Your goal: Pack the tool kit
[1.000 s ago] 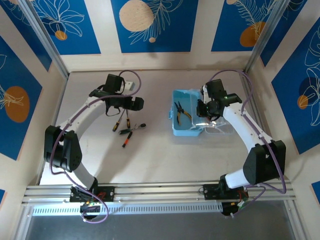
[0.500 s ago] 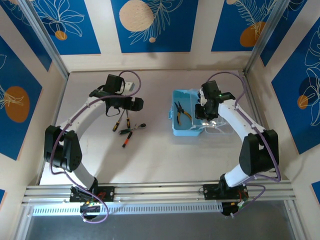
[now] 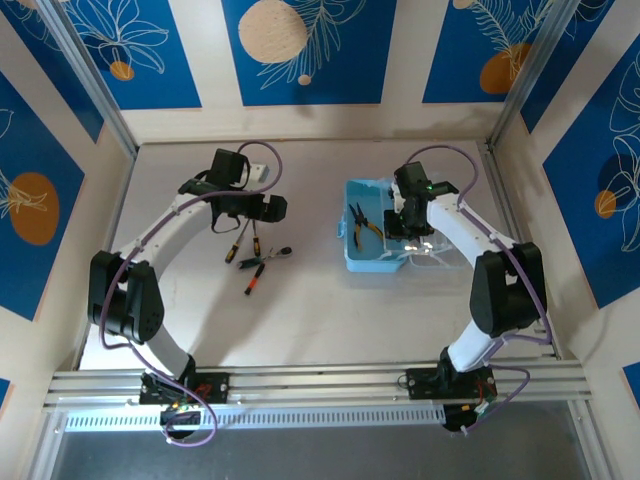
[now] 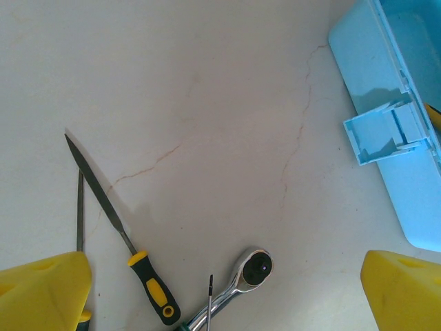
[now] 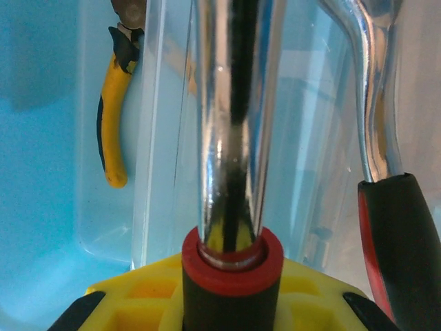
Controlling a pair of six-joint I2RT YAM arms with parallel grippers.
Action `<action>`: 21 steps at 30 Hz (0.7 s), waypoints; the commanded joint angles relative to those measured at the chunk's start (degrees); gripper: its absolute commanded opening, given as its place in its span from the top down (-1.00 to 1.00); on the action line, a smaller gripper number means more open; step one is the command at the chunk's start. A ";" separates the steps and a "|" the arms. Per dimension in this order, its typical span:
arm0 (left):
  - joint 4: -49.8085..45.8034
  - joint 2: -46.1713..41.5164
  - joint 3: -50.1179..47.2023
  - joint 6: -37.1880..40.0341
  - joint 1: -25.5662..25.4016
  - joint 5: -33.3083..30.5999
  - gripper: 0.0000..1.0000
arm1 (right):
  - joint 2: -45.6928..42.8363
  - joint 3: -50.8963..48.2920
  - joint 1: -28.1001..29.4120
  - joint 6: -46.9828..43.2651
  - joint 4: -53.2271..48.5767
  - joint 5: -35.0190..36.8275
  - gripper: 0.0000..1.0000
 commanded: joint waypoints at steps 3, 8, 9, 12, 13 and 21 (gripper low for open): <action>-0.50 0.52 -0.02 1.39 0.06 0.92 -1.00 | 1.31 2.08 0.14 -0.40 1.23 -0.37 1.00; -0.47 0.74 -0.02 1.40 0.02 0.92 -1.00 | 1.70 1.74 0.16 -0.39 1.23 0.05 1.00; -0.45 0.73 -0.09 1.44 0.03 0.90 -1.00 | 1.76 1.77 0.13 -0.38 1.30 0.05 1.00; -0.52 0.69 -0.02 1.45 0.06 0.81 -1.00 | 1.85 1.73 0.12 -0.39 1.32 0.05 0.95; -0.56 0.75 0.07 1.46 0.02 0.81 -1.00 | 1.92 1.77 0.13 -0.41 1.32 -0.03 0.92; -0.82 0.61 -0.03 1.53 0.06 0.60 -1.00 | 2.00 1.40 0.04 -0.45 1.58 -0.21 0.80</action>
